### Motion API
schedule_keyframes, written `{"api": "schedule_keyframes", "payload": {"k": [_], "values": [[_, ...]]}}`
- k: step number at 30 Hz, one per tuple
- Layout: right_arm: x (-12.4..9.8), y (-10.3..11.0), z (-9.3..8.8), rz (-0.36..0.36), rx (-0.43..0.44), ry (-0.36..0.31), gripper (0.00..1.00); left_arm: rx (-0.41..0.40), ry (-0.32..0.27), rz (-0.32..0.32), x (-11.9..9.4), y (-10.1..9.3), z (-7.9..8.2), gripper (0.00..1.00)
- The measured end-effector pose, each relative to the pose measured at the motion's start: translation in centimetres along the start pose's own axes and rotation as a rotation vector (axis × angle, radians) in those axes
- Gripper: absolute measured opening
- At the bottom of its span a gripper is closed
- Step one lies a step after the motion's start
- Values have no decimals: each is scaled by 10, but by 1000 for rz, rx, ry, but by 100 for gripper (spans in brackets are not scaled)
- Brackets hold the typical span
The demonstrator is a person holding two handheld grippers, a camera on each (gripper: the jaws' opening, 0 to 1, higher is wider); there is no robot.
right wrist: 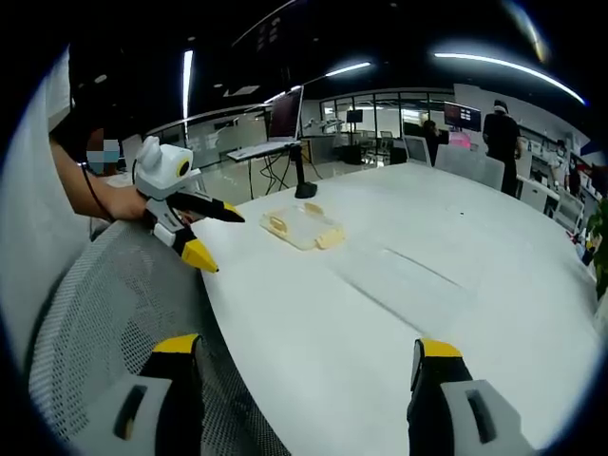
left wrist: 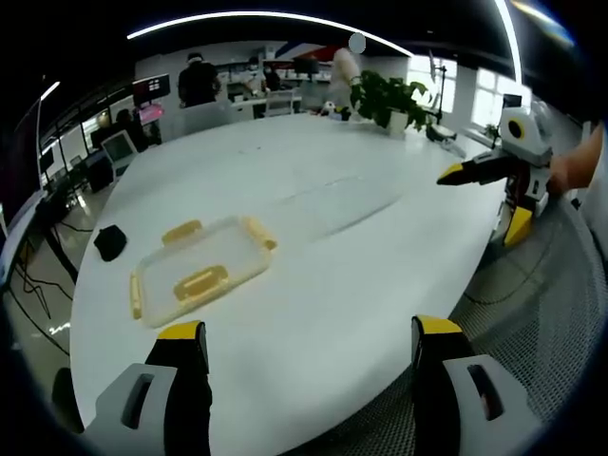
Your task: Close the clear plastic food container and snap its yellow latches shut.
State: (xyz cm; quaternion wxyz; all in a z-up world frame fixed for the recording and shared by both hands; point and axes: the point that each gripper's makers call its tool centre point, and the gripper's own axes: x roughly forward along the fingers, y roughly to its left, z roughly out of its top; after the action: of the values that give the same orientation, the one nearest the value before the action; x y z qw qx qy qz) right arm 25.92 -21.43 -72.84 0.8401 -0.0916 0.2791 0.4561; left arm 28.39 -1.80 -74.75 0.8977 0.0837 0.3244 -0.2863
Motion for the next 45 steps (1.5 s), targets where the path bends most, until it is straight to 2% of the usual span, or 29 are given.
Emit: {"api": "schedule_keyframes", "payload": {"k": [24, 36, 41, 45], "values": [[0, -4, -7, -10, 7, 21, 87, -10, 1, -21, 1, -4, -1, 85], [-2, -3, -9, -13, 4, 21, 84, 16, -3, -31, 0, -9, 0, 85], [-4, -6, -5, -32, 1, 6, 84, 33, -16, -29, -1, -9, 2, 85], [-8, -19, -4, -74, 33, -3, 83, 17, -16, -33, -1, -8, 3, 85]]}}
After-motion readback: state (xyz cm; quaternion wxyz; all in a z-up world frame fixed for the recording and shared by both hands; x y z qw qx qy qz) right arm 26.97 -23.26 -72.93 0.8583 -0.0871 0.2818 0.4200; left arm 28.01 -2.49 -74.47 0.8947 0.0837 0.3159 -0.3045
